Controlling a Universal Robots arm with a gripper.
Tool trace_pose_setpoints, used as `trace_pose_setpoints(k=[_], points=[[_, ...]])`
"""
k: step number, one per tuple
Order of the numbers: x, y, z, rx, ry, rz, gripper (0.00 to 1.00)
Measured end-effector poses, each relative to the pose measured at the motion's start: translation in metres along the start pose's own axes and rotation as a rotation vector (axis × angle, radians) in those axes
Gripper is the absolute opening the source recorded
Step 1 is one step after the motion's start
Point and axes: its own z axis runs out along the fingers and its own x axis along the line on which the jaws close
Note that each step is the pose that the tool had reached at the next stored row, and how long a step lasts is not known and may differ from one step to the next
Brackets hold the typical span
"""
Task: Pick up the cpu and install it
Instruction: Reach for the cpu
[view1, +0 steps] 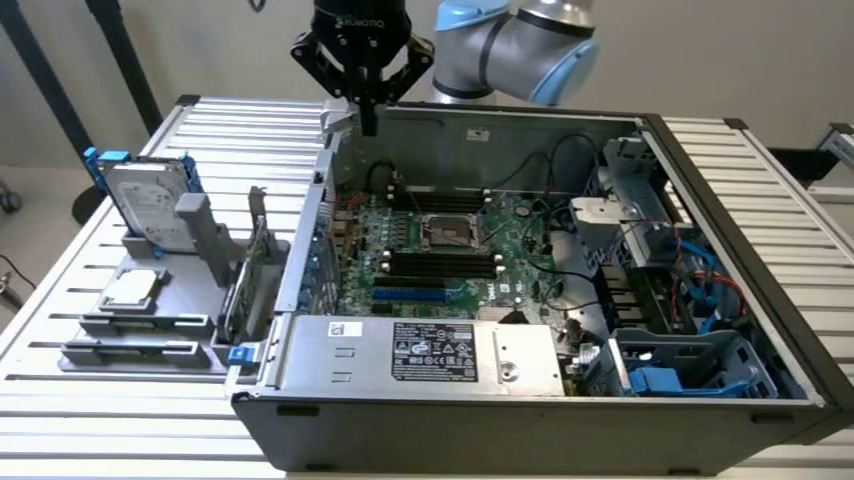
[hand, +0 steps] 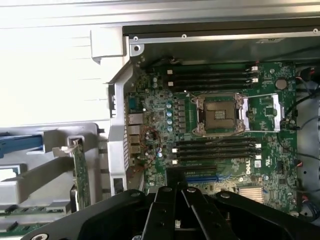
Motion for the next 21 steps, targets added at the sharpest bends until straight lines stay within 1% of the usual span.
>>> trace_pose_setpoints(k=[4,6,21], points=[[0.019,0.0055,0.0001,0.0001,0.0001,0.000,0.10],[0.028,0.0068,0.0003,0.0001,0.0000,0.000,0.10],[0.096,0.0029,0.0037,0.0000,0.0000,0.000,0.10]])
